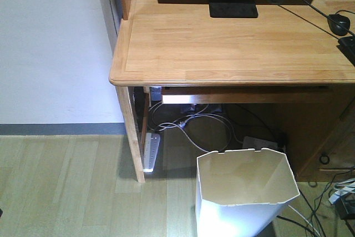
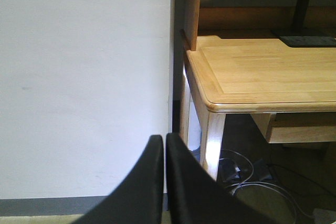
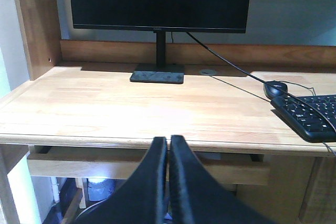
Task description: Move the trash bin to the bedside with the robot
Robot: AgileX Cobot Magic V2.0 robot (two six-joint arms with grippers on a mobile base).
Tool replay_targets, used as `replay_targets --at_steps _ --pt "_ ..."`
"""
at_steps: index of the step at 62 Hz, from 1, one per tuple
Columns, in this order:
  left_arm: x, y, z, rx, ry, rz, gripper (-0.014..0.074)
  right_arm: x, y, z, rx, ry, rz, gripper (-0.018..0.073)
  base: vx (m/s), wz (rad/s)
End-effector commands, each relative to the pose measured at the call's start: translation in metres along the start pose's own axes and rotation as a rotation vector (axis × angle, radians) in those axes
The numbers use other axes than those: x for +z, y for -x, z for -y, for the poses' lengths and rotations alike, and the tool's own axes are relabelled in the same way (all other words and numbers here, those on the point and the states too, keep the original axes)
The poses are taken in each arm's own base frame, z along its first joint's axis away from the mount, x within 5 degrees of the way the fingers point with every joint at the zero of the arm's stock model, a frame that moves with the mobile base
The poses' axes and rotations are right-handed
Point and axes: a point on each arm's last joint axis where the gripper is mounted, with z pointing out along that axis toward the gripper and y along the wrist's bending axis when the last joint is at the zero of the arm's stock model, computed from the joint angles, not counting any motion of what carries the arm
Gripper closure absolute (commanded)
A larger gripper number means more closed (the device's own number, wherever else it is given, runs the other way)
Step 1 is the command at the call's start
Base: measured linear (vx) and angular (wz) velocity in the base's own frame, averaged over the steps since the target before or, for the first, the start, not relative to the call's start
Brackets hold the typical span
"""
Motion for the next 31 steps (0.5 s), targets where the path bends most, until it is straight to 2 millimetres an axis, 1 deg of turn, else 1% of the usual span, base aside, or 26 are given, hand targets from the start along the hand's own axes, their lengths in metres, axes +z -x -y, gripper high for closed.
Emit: replay_targets --at_steps 1,31 --pt "0.0015 -0.0024 0.0001 -0.012 -0.009 0.054 0.0602 0.0 0.0011 0.0003 -0.012 -0.005 0.066 0.057 0.0 0.0" --pt "0.0015 -0.0024 0.0001 -0.012 -0.009 0.054 0.0602 0.0 0.0011 0.0003 -0.012 -0.005 0.066 0.057 0.0 0.0"
